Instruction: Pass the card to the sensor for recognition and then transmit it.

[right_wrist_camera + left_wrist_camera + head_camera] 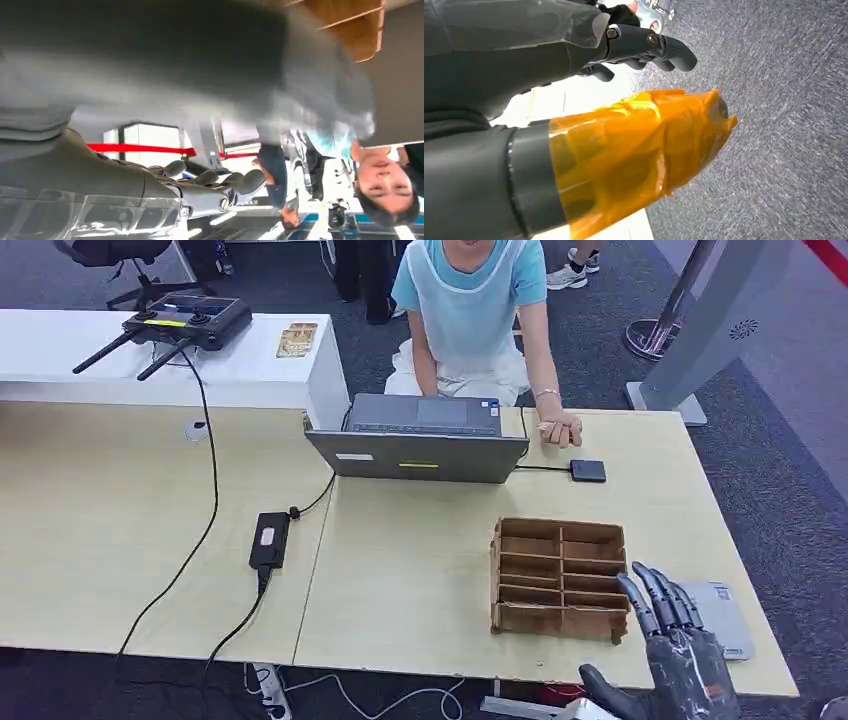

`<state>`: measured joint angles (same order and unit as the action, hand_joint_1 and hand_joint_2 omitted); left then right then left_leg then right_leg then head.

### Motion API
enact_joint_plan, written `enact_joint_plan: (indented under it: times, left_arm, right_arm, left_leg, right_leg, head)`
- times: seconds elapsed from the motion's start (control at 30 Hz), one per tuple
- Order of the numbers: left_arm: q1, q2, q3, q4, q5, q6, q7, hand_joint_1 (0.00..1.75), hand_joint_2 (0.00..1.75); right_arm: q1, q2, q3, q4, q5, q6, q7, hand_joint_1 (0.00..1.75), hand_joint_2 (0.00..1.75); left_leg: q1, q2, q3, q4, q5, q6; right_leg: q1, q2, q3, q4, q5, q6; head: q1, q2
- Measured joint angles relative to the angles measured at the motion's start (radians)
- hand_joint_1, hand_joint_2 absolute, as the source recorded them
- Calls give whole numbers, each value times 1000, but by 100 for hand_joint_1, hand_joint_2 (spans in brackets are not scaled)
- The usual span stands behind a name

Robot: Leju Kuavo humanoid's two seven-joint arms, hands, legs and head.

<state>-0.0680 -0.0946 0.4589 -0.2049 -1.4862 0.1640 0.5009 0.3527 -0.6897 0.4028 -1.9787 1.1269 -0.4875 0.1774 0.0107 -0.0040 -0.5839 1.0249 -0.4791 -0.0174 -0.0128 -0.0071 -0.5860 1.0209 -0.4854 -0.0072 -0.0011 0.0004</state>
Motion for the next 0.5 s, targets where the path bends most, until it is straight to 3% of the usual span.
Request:
enact_joint_plan:
  times: [0.5]
  left_arm:
    - [0, 0, 0, 0, -7, 0, -1, 0, 0]
  right_arm:
    - [-2, 0, 2, 2, 111, -5, 30, 0, 175]
  left_leg:
    - [0, 0, 0, 0, 0, 0]
  right_leg:
    - [0, 0, 0, 0, 0, 0]
  head:
    - [0, 0]
